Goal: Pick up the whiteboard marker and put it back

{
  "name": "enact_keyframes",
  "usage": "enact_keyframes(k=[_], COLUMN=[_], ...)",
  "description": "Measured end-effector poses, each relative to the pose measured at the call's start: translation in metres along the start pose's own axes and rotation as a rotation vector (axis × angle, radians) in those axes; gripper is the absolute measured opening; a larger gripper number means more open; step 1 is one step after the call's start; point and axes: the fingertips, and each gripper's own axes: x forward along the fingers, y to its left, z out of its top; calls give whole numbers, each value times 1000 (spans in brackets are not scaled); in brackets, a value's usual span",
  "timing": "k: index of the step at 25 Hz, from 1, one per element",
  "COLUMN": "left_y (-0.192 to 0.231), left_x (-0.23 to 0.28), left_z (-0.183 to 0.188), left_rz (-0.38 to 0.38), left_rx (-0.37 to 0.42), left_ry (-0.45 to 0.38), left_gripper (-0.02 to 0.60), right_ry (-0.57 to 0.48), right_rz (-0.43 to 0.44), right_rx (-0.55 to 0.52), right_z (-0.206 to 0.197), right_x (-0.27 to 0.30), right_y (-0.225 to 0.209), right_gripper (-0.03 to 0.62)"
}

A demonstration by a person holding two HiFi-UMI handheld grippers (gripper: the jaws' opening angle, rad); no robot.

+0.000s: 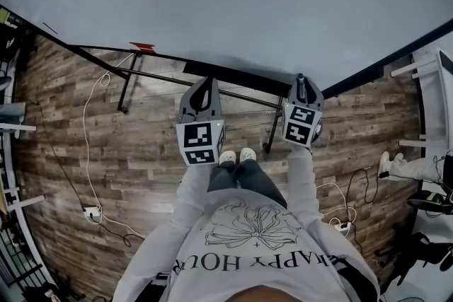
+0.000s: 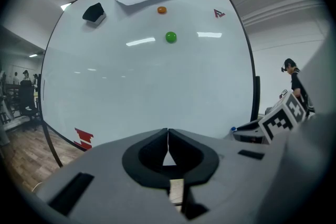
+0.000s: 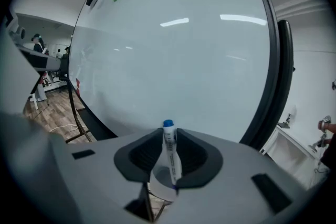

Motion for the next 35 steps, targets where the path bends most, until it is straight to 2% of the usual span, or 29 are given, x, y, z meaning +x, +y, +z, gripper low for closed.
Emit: enact_keyframes(k=[4,10,25,35], left_y=[5,12,0,0], left_x=[-4,-10,-20,-36], left_z=[-1,3,29,48], left_rz=[14,32,-8,-3], left_rx=[-5,-10,-1,-5], left_ry=[-1,-15,-82,-137], left_gripper=[6,6,6,6], right_ry=[39,25,-147,-266], right_rz=[-3,-9,-91,-79], right_rx=[-1,-4,24,17], right_z=[-4,-1,44,89], right_x=[3,-2,-56,-89], right_y=[0,-1,-26,-24], right_gripper=[78,67,67,67])
